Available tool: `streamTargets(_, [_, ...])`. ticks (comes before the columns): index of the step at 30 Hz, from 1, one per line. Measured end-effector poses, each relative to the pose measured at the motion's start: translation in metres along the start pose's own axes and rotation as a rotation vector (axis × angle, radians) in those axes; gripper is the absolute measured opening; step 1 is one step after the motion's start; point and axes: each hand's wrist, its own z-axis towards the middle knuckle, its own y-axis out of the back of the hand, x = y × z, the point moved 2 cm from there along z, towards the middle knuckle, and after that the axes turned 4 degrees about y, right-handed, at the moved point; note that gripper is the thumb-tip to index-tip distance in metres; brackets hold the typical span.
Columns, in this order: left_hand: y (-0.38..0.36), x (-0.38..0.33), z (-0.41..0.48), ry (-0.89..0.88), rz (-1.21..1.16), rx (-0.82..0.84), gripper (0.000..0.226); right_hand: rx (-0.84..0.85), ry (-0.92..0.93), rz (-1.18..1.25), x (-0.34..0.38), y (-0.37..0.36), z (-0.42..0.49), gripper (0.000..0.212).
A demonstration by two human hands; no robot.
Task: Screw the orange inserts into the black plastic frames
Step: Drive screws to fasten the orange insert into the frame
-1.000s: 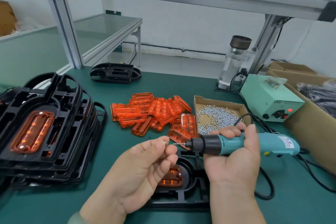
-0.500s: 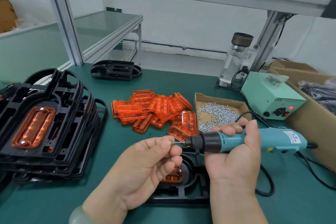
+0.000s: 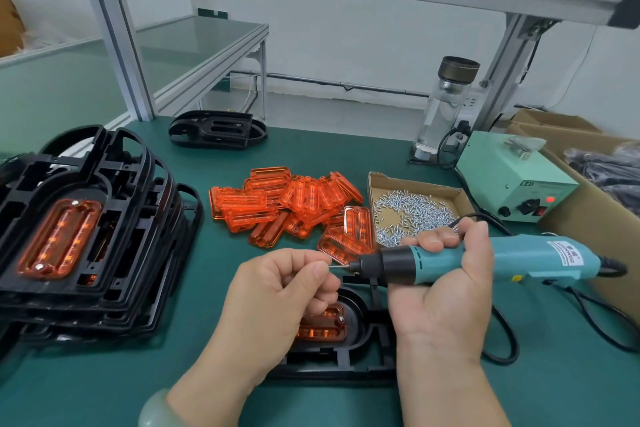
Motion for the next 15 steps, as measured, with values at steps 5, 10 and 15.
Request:
streamTargets(5, [-0.0016, 0.001, -0.0003, -0.018, 0.044, 0.007, 0.024, -0.016, 0.007, -0.025, 0.001, -0.0036, -0.0029, 0.032])
streamTargets(10, [-0.0017, 0.001, -0.0013, -0.047, 0.122, 0.012, 0.021, -0.042, 0.013, -0.031, 0.0025, -0.0043, -0.0004, 0.029])
streamTargets(15, [-0.0017, -0.0009, -0.0026, -0.106, 0.179, -0.015, 0.02, -0.032, 0.025, -0.034, 0.003, -0.0027, -0.0001, 0.023])
